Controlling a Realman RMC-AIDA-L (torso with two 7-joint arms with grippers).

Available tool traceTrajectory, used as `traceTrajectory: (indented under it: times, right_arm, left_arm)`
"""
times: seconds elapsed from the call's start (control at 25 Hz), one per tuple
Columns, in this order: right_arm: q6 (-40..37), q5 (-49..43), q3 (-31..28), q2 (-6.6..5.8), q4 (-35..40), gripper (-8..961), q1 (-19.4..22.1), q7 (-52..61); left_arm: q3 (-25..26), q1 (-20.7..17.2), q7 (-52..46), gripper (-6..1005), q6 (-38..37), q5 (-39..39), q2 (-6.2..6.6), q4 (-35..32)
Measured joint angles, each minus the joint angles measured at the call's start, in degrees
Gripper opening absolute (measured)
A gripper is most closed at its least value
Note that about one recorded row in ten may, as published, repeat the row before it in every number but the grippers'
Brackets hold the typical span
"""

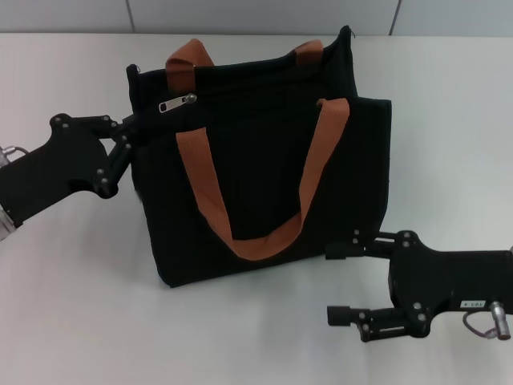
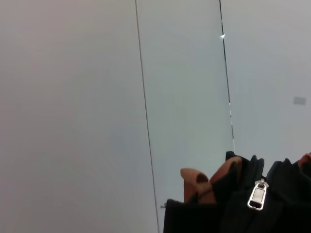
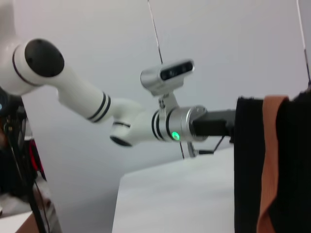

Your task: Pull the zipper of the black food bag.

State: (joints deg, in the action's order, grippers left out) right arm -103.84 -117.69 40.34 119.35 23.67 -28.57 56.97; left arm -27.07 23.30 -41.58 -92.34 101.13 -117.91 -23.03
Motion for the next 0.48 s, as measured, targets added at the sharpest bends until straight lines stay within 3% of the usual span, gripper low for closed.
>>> traceTrajectory:
  times: [0.32,0.48]
  right_arm:
    - [-7.3,5.6,-0.1,-0.12,-1.2,733,-2.2,6.4]
    - [-7.8,11.7,-0.1,-0.21,-1.0,730,-4.6,19.0]
  left_arm:
    - [0.0,-0.9,3.4,22,-2.7,-2.7,-0.44,0.5]
    - [0.0,-1.2,4.1,22,-4.0,-3.5,-0.53,0.7]
